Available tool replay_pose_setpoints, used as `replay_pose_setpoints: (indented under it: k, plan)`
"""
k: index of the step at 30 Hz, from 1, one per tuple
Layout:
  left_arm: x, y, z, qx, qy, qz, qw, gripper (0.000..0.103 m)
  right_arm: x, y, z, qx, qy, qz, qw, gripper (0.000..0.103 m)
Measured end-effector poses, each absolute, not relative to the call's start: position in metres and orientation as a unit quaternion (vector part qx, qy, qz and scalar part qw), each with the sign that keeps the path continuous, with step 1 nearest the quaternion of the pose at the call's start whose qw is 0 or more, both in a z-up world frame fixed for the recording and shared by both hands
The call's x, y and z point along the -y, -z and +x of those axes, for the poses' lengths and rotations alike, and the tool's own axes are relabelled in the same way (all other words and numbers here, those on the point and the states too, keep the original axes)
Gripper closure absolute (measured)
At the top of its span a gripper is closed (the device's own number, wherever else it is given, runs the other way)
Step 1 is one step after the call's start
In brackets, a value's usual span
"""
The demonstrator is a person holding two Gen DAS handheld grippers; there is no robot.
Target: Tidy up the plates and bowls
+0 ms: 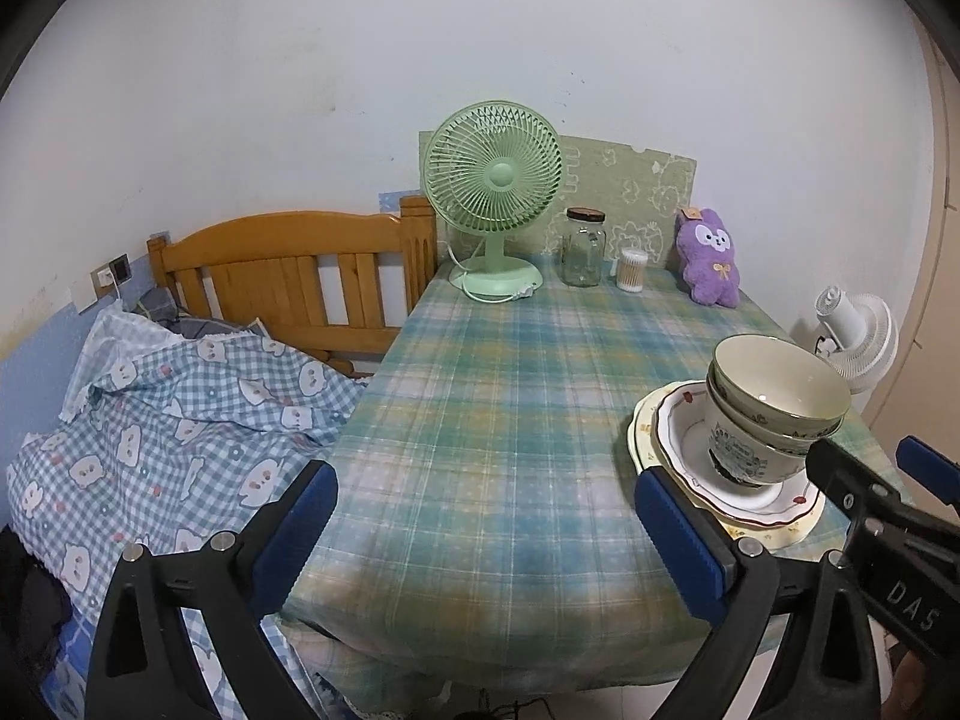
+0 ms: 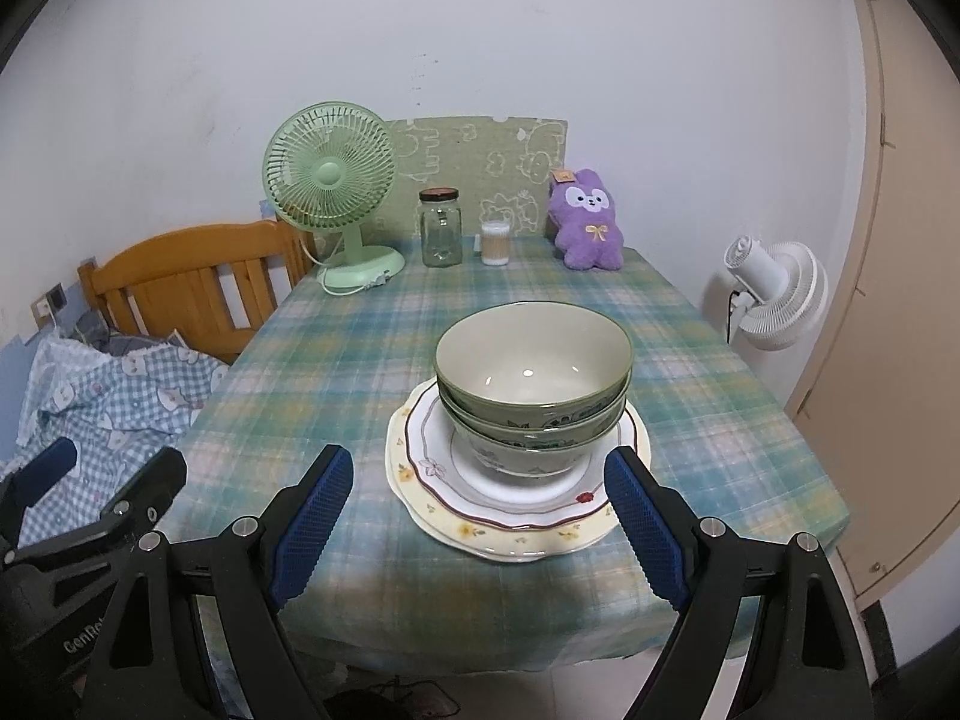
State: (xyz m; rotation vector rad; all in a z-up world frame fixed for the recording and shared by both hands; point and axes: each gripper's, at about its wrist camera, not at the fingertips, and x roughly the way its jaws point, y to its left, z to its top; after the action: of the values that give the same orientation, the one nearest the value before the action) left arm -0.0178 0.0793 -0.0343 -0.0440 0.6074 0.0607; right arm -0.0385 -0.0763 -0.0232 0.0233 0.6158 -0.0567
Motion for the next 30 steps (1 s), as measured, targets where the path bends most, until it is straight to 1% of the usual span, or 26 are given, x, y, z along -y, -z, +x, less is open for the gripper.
replay_pose_setpoints:
  k: [9, 30]
  plan:
    - [-0.081, 0.034, -0.021, -0.297, -0.031, -0.024, 0.954, 0.000, 0.074, 0.023, -0.042, -0.304, 0.031, 0.013, 0.952, 0.015]
    - [-0.075, 0.031, -0.021, -0.307, -0.004, -0.022, 0.951, 0.000, 0.082, 0.017, -0.051, -0.309, 0.053, 0.026, 0.949, 0.015]
